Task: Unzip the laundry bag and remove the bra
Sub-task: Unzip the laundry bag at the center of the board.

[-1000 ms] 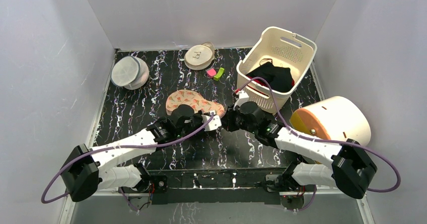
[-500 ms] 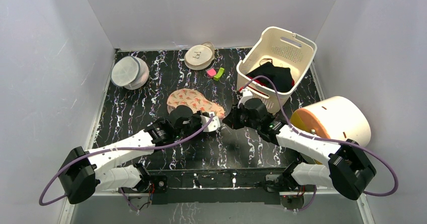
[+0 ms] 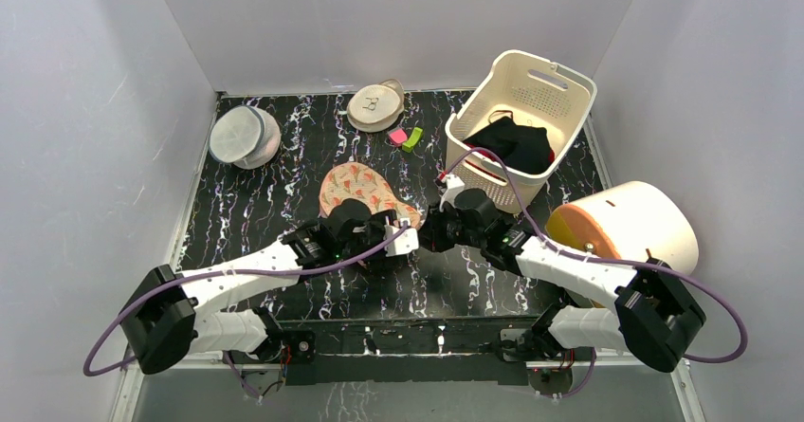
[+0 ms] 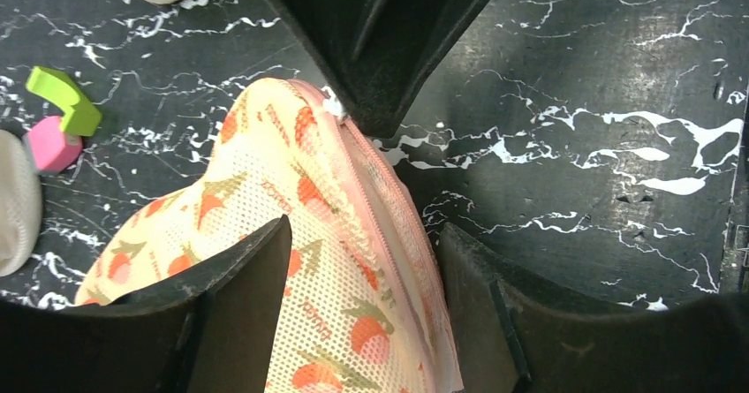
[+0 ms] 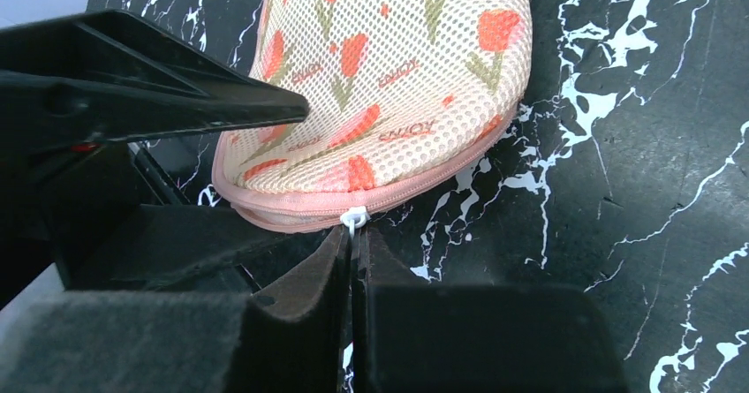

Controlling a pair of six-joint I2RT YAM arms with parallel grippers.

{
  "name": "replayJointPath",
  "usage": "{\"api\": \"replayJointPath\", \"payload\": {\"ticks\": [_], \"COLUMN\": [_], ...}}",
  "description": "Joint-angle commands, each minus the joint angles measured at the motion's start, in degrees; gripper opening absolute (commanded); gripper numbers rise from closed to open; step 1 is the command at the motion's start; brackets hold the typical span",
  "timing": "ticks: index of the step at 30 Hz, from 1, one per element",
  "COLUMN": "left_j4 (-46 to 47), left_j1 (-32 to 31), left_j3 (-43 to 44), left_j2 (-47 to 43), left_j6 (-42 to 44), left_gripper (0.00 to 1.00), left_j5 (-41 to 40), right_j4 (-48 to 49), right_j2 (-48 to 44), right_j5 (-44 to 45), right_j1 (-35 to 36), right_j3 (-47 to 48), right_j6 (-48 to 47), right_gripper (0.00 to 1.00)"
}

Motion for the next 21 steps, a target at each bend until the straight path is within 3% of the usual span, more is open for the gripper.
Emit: {"api": "replayJointPath", "payload": {"ticks": [1, 6, 13, 21], "left_j4": [-0.3, -1.1, -1.3, 0.5], "left_j1": [0.2, 0.1, 0.1, 0.1], "left_j3": [2.3, 3.4, 3.5, 1.1], "left_j2": [1.3, 3.5, 3.0, -1.4], "left_j6": [-1.1, -1.3, 0.1, 1.2], "left_gripper": [0.59, 0.46, 0.0, 0.0], "left_j5": [2.6, 0.9, -3.8, -8.3], "right_j4": [4.1, 4.3, 3.6, -2.2], "right_j2": [0.1, -0.5, -2.8, -3.0], "right_j5": [-1.1, -1.1, 1.3, 8.4], "right_j1": [0.7, 0.7, 0.7, -2.6], "right_j3": [2.0, 1.5, 0.7, -0.2], "right_j6": [0.8, 1.0, 0.9, 0.9], "right_gripper": [0.0, 0.0, 0.0, 0.0]}}
